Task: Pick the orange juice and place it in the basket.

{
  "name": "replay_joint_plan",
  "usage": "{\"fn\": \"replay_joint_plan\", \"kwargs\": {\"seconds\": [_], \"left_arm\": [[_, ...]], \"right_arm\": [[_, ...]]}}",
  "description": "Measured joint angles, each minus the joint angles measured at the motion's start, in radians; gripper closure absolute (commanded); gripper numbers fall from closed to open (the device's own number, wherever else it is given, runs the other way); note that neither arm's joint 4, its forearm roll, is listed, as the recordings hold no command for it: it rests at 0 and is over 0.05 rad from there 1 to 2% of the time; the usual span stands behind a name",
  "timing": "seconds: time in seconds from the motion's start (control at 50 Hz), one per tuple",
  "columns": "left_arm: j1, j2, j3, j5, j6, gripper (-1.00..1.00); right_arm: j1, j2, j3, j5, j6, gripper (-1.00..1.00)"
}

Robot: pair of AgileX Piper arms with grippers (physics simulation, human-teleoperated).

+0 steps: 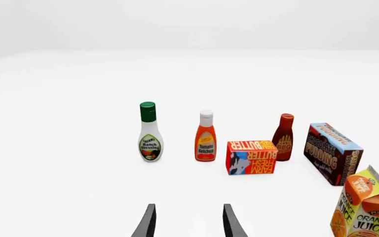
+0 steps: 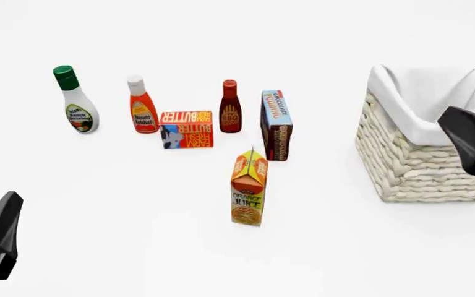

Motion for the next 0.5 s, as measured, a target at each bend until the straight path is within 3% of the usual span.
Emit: {"fn": "replay_joint_plan", "kwargs": {"seconds": [0.5], "left_arm": [[0.000, 0.001, 0.000, -0.001, 0.000, -1.00]], "right_arm": [[0.177, 0.290, -0.252, 0.145, 0.272, -1.00]]}}
